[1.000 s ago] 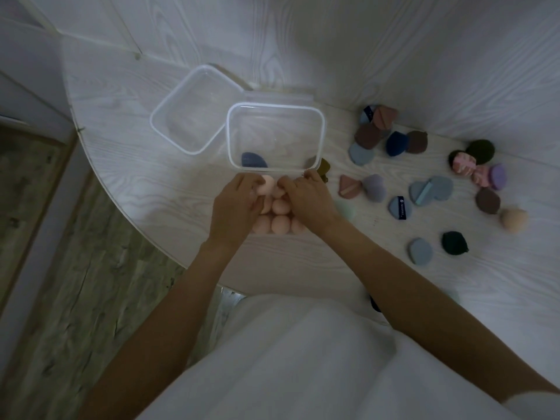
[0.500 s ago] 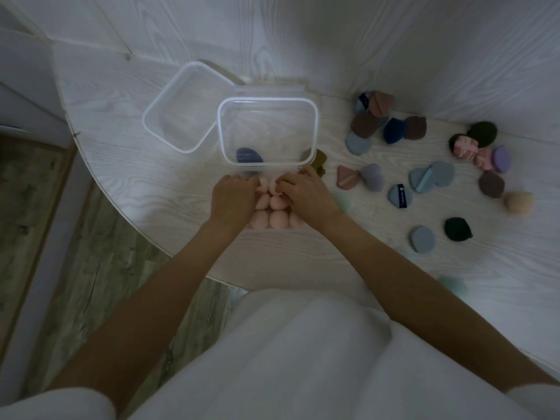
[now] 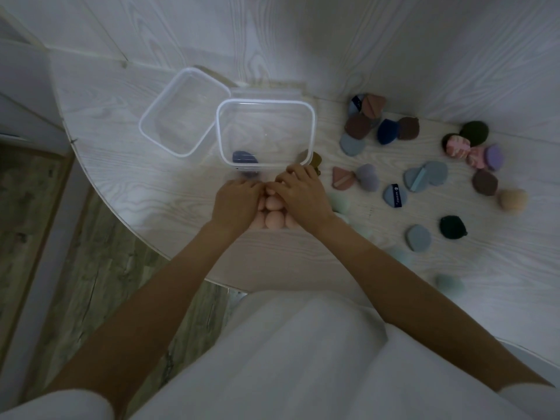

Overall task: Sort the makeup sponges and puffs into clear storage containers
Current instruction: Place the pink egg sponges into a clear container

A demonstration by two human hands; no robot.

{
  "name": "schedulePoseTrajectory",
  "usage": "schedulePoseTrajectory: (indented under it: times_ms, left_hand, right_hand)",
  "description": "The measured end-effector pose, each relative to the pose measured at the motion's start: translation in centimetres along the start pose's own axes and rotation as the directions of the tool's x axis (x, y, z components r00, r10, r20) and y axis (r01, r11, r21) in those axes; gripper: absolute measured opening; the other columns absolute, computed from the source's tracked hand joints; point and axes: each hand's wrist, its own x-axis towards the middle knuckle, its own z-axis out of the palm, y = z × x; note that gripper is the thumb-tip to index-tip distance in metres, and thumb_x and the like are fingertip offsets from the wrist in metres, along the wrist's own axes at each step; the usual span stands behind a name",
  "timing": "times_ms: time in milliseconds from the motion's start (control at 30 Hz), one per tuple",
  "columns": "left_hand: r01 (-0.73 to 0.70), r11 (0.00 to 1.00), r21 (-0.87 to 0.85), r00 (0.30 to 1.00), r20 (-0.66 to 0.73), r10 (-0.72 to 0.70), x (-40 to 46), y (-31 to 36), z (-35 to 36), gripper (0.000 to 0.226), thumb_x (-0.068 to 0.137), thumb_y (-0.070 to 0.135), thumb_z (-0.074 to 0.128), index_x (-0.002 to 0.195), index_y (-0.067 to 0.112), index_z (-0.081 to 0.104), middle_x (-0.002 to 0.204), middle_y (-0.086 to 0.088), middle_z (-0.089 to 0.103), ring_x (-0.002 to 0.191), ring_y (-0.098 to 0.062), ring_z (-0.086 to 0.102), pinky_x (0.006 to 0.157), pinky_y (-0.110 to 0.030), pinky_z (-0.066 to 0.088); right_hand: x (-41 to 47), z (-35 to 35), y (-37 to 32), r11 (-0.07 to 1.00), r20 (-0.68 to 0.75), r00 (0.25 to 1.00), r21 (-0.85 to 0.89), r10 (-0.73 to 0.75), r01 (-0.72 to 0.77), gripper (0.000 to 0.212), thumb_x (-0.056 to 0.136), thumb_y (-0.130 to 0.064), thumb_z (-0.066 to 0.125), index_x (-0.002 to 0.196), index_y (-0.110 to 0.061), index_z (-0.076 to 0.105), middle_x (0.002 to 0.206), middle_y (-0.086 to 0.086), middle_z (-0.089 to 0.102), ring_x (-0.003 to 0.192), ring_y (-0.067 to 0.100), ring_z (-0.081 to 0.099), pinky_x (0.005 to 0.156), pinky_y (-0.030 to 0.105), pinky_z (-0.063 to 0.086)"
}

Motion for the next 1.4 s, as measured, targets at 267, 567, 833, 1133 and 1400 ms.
schedulePoseTrajectory:
  times_ms: [267, 567, 833, 1133, 1400]
  left_hand:
    - [0.062, 0.996, -0.06, 0.988, -0.139, -0.07, -1.3, 0.1, -0.1, 0.03, 0.079, 0.016, 0.052, 0.106, 0.009, 0.065, 0.095, -0.009, 0.071, 0.075, -0.028, 0.065, 0.074, -0.034, 0.049]
    - [0.08, 0.795, -0.601, 0.972, -0.13, -0.196, -1.4, 6.7, -2.9, 0.025, 0.09, 0.02, 0.052, 0.11, 0.012, 0.063, 0.106, -0.001, 0.067, 0.097, -0.011, 0.057, 0.084, -0.023, 0.044]
    - [0.008, 0.83, -0.558, 0.992, 0.109, 0.063, 3.5, 18.6, -0.7, 0.03, 0.088, 0.015, 0.058, 0.117, 0.013, 0.059, 0.119, -0.002, 0.061, 0.108, -0.016, 0.052, 0.087, -0.015, 0.031]
    - [-0.03, 0.966, -0.256, 0.901, 0.412, 0.137, 6.5, 27.2, 7.1, 0.048, 0.088, 0.025, 0.053, 0.135, 0.017, 0.045, 0.14, -0.01, 0.044, 0.124, -0.03, 0.043, 0.099, -0.041, 0.035]
    - [-0.028, 0.982, -0.188, 0.931, 0.352, 0.095, 6.2, 27.9, 7.7, 0.04, 0.093, 0.02, 0.048, 0.133, 0.016, 0.047, 0.138, -0.006, 0.048, 0.12, -0.028, 0.048, 0.097, -0.043, 0.035]
  right_hand:
    - [-0.4, -0.8, 0.5, 0.999, 0.033, 0.998, 0.016, 0.05, -0.051, 0.023, 0.077, -0.009, 0.058, 0.097, -0.013, 0.069, 0.076, 0.001, 0.071, 0.081, 0.027, 0.062, 0.077, 0.034, 0.032]
    - [-4.4, -5.0, 1.9, 0.93, 0.246, 0.967, 0.338, 0.064, -0.147, 0.026, 0.087, -0.013, 0.053, 0.11, -0.008, 0.065, 0.112, 0.012, 0.065, 0.099, 0.031, 0.059, 0.08, 0.038, 0.046]
    - [-19.6, -10.9, 11.0, 0.785, 0.154, 0.856, 0.344, 0.494, -0.515, 0.023, 0.09, -0.018, 0.051, 0.103, -0.012, 0.068, 0.1, 0.007, 0.07, 0.09, 0.024, 0.062, 0.08, 0.027, 0.043]
    - [-30.9, -9.2, 26.8, 0.475, 0.135, 0.51, 0.224, 0.85, -0.851, 0.038, 0.088, -0.014, 0.058, 0.126, -0.016, 0.056, 0.133, 0.02, 0.047, 0.112, 0.039, 0.048, 0.098, 0.038, 0.034]
    - [-28.6, -8.6, 29.0, 0.428, 0.261, 0.477, 0.225, 0.839, -0.875, 0.04, 0.093, -0.026, 0.052, 0.133, -0.022, 0.048, 0.133, 0.019, 0.042, 0.112, 0.036, 0.05, 0.09, 0.038, 0.042]
